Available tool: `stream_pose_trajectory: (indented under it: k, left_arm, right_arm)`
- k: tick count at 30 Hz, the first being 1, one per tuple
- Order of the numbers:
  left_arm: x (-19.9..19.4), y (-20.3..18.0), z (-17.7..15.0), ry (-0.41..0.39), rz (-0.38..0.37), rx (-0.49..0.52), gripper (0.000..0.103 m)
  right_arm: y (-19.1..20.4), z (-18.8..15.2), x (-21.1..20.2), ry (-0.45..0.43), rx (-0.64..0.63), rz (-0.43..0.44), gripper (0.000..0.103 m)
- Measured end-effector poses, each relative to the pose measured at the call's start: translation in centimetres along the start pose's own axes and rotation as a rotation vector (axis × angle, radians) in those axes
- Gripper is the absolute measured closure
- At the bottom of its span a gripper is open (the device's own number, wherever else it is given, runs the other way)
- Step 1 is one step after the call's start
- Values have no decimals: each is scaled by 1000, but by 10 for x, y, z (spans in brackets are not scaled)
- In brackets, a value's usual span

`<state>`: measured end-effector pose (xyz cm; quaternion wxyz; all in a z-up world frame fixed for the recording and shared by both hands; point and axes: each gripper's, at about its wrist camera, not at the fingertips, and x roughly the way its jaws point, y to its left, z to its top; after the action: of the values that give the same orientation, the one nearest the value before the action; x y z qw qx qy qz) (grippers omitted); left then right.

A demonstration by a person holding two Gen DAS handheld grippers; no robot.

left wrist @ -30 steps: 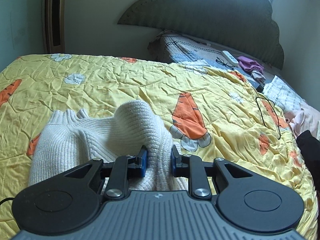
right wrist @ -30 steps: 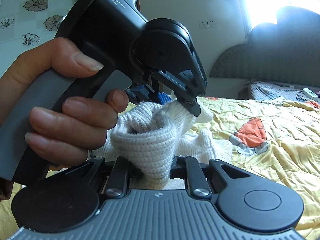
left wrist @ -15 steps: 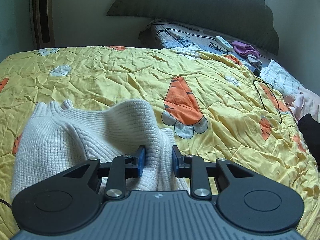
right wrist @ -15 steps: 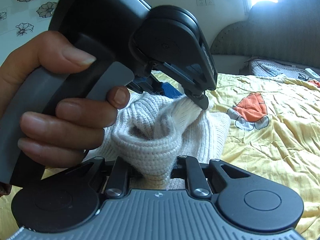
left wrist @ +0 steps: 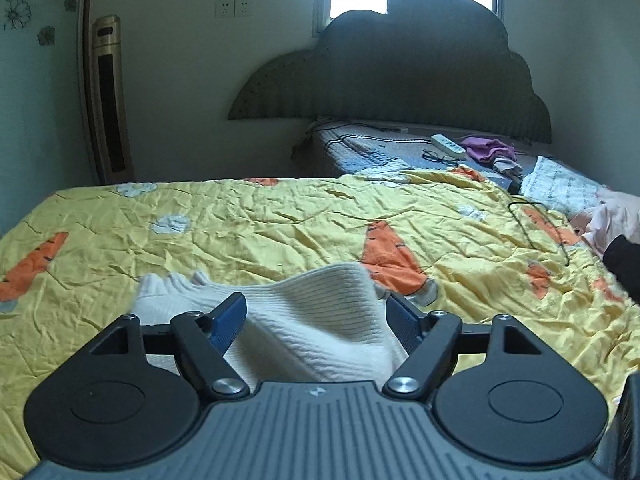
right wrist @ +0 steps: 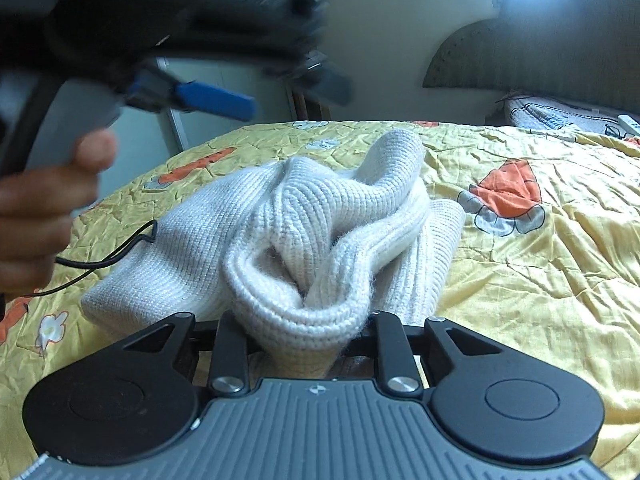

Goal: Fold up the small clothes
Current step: 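Open both grippers and withdraw them from the bundled sweater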

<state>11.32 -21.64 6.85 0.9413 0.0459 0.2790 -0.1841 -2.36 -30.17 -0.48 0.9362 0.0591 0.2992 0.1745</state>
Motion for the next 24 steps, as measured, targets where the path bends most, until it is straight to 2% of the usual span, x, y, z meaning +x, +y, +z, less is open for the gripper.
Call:
stream_pose_trajectory:
  k: [4, 8, 14, 17, 21, 24]
  left_arm:
    - [-16, 11, -21, -33, 89, 47, 26]
    - [-23, 23, -40, -27, 143, 36, 26]
    - [-17, 32, -55, 35, 162, 16, 26]
    - [-17, 33, -57, 42, 153, 3, 26]
    - [-21, 27, -66, 31, 161, 59, 26]
    - [-25, 23, -75, 10, 191, 104, 26]
  right_arm:
    - [-5, 0, 4, 6, 13, 14, 63]
    - [-9, 2, 8, -3, 49, 31, 55]
    - [-3, 2, 12, 0, 34, 67, 35]
    - [-2, 3, 11, -3, 41, 78, 32]
    - [-3, 3, 11, -20, 70, 77, 31]
    - [-7, 2, 15, -36, 123, 93, 21]
